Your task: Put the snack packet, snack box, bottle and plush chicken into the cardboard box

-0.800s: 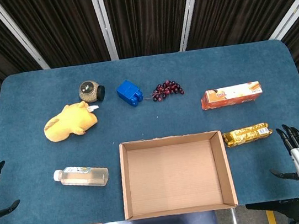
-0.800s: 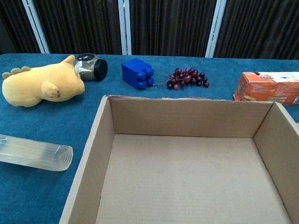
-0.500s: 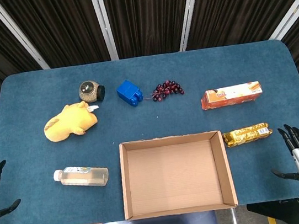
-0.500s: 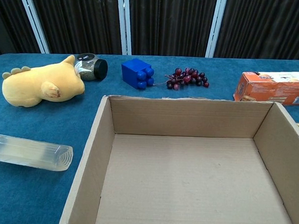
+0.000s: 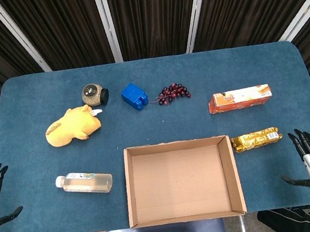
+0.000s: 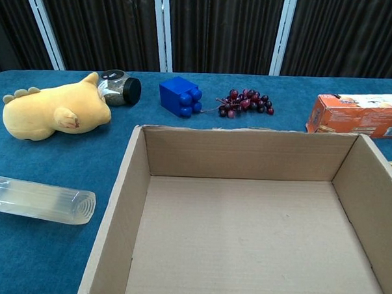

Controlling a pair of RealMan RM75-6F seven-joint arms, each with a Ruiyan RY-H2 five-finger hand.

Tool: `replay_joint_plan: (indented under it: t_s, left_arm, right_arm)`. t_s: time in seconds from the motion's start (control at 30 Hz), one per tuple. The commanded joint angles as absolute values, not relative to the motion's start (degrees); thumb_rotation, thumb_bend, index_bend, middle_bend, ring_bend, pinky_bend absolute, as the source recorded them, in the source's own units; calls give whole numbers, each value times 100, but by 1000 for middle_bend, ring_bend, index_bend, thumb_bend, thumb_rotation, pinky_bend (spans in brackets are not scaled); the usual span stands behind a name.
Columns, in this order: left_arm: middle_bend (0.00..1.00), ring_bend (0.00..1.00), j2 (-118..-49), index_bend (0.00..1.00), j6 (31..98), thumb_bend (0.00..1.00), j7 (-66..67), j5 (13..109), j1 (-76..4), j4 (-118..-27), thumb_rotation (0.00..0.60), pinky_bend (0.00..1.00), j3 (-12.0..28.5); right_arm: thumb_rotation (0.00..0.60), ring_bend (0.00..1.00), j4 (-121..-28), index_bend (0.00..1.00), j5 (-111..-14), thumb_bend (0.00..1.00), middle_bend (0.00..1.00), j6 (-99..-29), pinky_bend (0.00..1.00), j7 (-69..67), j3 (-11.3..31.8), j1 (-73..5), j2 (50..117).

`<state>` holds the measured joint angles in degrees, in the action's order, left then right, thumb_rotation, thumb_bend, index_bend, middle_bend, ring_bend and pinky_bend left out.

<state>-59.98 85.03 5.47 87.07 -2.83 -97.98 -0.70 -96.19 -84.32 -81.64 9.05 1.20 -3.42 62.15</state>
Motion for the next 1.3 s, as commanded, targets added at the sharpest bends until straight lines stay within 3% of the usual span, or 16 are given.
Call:
replay_joint_plan:
  t_s: [0.03, 0.3, 0.63, 1.0, 1.3]
  left_arm:
    - [0, 0, -5999, 0, 8509, 56, 565, 8720, -282, -9799, 600, 0, -72]
    - [0, 0, -5986, 0, 8513, 57, 534, 8729, -267, -9810, 600, 0, -86]
    - [0, 0, -5960, 0, 8393, 56, 559, 8633, -305, -9824, 600, 0, -70]
    - [0, 0, -5901, 0, 8287, 55, 481, 8568, -337, -9873, 600, 0, -67]
    - [0, 0, -5850, 0, 8198, 56, 424, 8545, -377, -9914, 600, 0, -66]
  right_arm:
    - [600, 0, -9627, 38, -8425, 26, 0, -8155, 0, 865, 113, -336, 6203]
    - [600, 0, -9629, 38, -8428, 25, 0, -7933, 0, 853, 183, -517, 6212]
    - [600, 0, -9459, 43, -7774, 26, 0, -6771, 0, 1177, 539, -1275, 6478]
    - [600, 0, -8571, 43, -6681, 25, 0, -5608, 0, 1475, 857, -1982, 6984]
    - [600, 0, -7694, 69, -6292, 38, 0, -5053, 8, 1803, 838, -2414, 7505]
